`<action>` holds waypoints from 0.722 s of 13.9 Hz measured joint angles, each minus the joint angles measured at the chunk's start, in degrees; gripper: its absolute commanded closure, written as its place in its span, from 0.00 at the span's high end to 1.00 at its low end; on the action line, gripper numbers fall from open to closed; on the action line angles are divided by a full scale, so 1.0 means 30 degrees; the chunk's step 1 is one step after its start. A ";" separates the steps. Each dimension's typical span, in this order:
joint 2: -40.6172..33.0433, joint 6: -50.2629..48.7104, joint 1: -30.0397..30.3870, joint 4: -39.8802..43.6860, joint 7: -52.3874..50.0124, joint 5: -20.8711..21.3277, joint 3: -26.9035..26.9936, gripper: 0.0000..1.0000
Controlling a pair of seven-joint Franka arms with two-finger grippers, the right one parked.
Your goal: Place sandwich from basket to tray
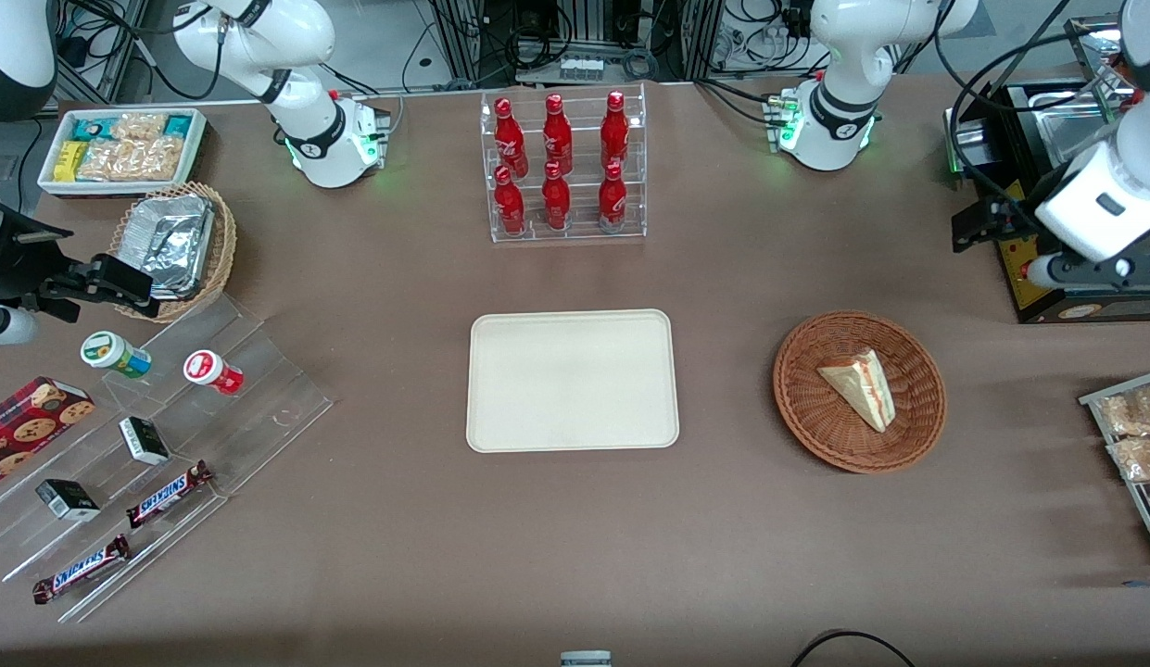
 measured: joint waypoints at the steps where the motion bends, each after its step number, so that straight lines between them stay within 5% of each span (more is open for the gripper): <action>1: 0.0324 0.0823 0.0010 -0.0522 -0.0506 0.0013 0.0145 0.99; 10: 0.1054 1.2168 0.0049 -0.9093 -1.1041 0.0016 0.0542 0.99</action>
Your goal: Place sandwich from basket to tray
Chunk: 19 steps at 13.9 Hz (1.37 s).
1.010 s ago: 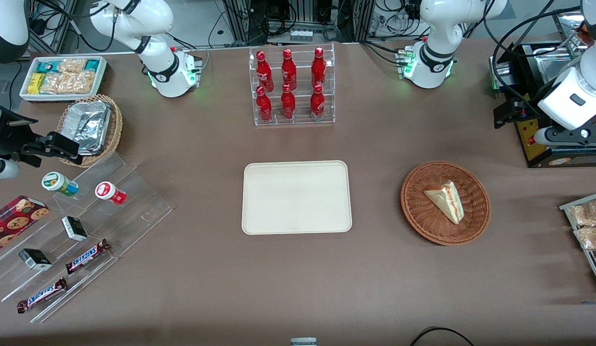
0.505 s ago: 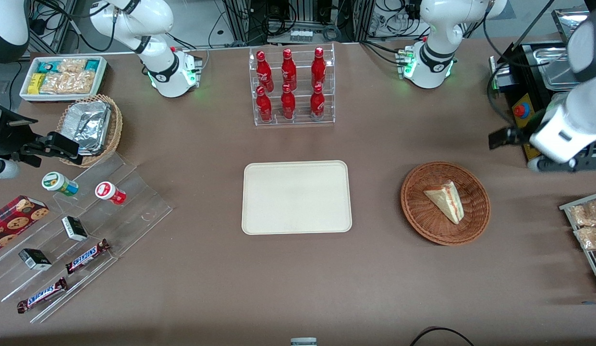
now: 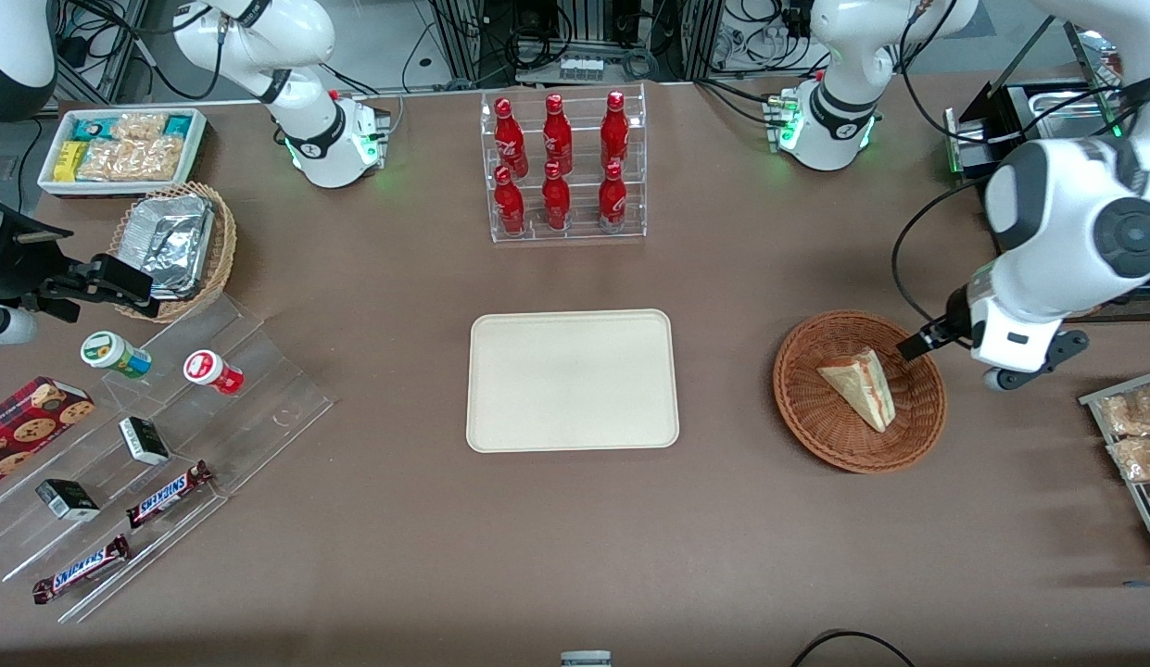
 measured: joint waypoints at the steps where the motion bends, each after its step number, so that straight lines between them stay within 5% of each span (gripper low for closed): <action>1: 0.0001 0.1175 -0.0001 -0.0829 -0.0714 0.0000 -0.0005 0.99; 12: 0.1777 0.7179 -0.0741 -0.3599 -0.2485 -0.0002 -0.0310 0.99; 13: 0.1978 0.7569 -0.0741 -0.3747 -0.2485 -0.0002 -0.0310 0.90; 15: 0.2372 0.8290 -0.0740 -0.4011 -0.2494 -0.0003 -0.0308 0.22; 16: 0.2528 0.8489 -0.0740 -0.4032 -0.2547 -0.0003 -0.0308 0.00; 19: 0.2617 0.8710 -0.0740 -0.3958 -0.2915 -0.0002 -0.0310 0.00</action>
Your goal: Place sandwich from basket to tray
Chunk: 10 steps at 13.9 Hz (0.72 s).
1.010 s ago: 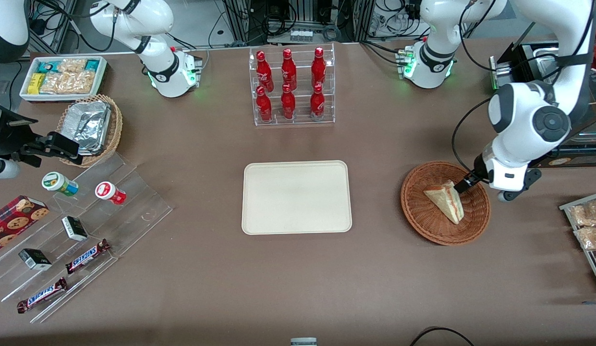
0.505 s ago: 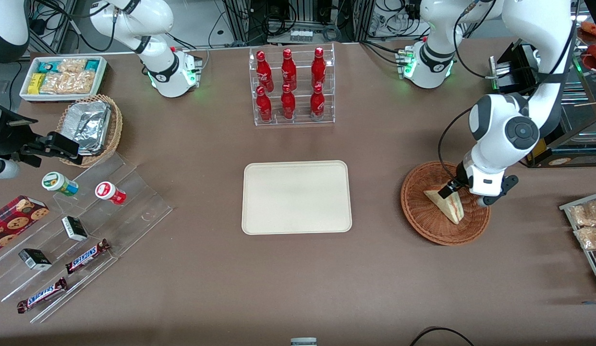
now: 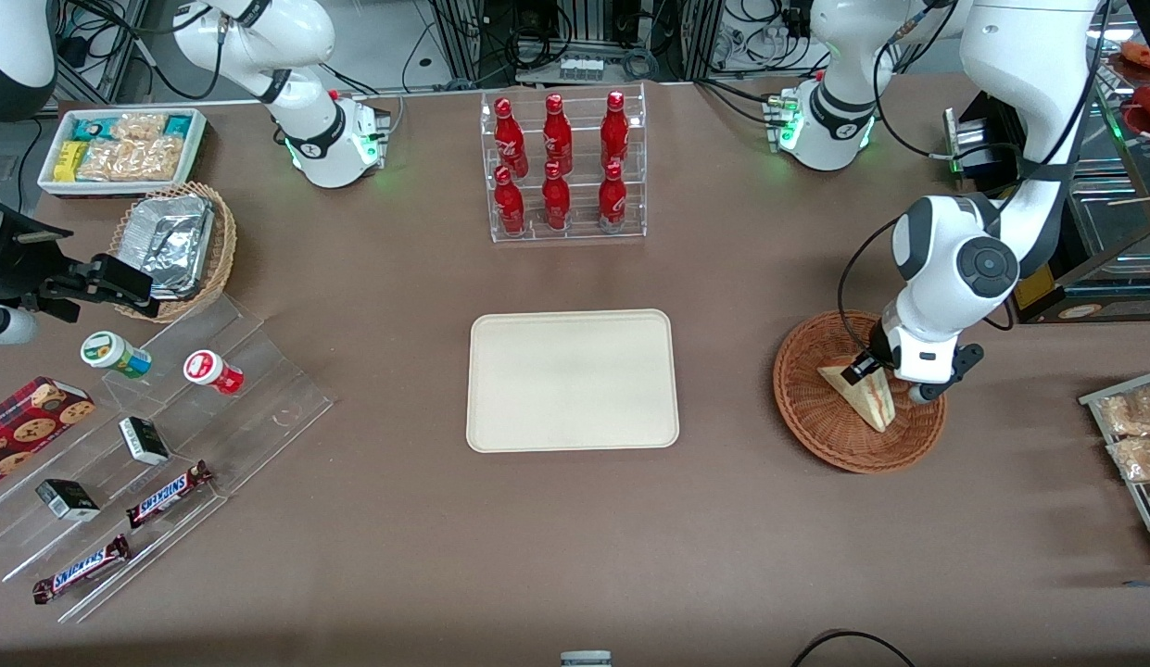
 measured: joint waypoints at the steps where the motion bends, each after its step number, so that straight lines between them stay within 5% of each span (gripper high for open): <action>1: -0.0009 0.0000 0.0000 0.0072 0.0000 0.0001 -0.0023 0.00; 4: -0.0496 -0.1198 -0.0010 0.0531 0.0213 0.0302 -0.0347 0.00; 10: -0.2731 -1.2023 -0.0087 0.6123 0.0952 0.0747 -0.4192 0.00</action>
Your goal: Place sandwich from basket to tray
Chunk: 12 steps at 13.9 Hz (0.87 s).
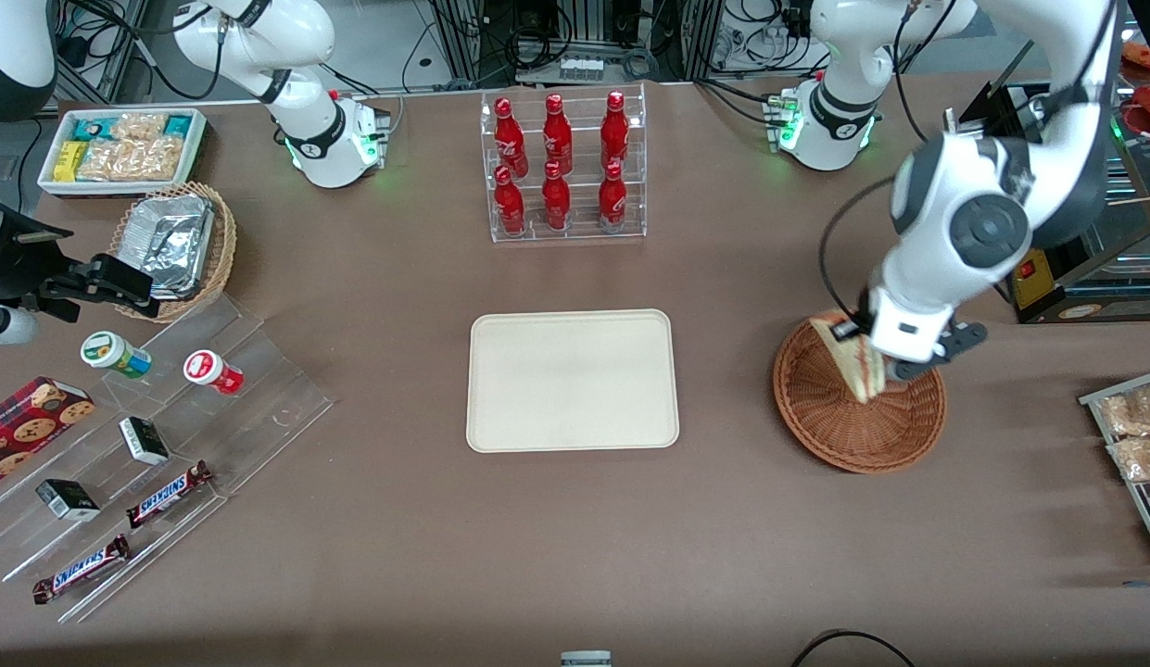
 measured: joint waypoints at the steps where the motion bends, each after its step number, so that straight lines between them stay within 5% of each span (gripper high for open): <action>1: 0.0020 -0.0524 -0.0047 0.0530 -0.0031 -0.0001 -0.0979 0.00; 7: 0.2693 -0.0070 -0.0265 0.2753 -0.1938 0.0523 -0.6676 0.00; 12: 0.8129 0.1585 -0.4018 0.5714 -0.7046 0.5825 -0.7561 0.00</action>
